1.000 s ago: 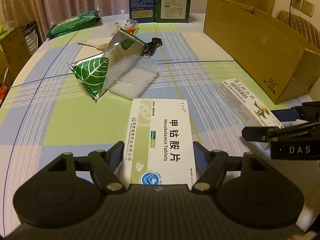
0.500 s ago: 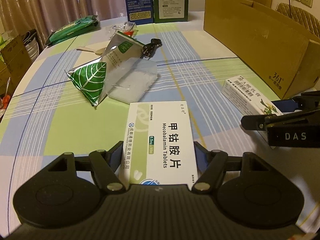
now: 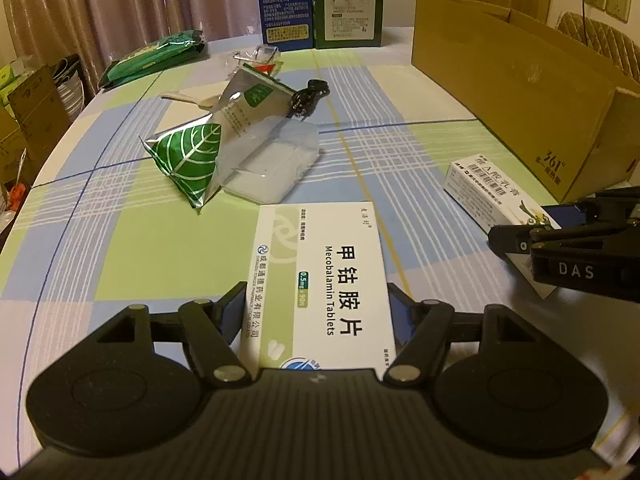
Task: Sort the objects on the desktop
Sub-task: 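Lift the Mecobalamin box with the left gripper while the right lifts the ointment box, then carry the Mecobalamin box with the left gripper while the right carries the ointment box to the cardboard box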
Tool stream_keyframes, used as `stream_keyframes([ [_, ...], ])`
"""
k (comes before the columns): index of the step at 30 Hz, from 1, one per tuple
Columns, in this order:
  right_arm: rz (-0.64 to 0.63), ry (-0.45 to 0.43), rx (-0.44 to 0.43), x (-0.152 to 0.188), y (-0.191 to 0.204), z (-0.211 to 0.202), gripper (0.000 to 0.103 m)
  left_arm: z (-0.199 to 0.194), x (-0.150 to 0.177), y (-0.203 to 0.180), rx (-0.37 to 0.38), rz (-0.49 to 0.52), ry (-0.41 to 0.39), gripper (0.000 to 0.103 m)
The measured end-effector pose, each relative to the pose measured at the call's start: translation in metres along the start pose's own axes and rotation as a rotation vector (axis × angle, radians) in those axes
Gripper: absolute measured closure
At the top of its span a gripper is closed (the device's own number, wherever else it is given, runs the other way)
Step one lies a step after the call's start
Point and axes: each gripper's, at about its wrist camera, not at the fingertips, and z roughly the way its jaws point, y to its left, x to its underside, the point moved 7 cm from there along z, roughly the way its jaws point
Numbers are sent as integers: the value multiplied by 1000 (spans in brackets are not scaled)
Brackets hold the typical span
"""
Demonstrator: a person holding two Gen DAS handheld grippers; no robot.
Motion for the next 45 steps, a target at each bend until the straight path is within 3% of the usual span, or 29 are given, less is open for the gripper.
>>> stream_keyframes([
  [45, 132, -192, 58, -13, -24, -152, 68, -122, -37, -51, 83, -36, -130, 36],
])
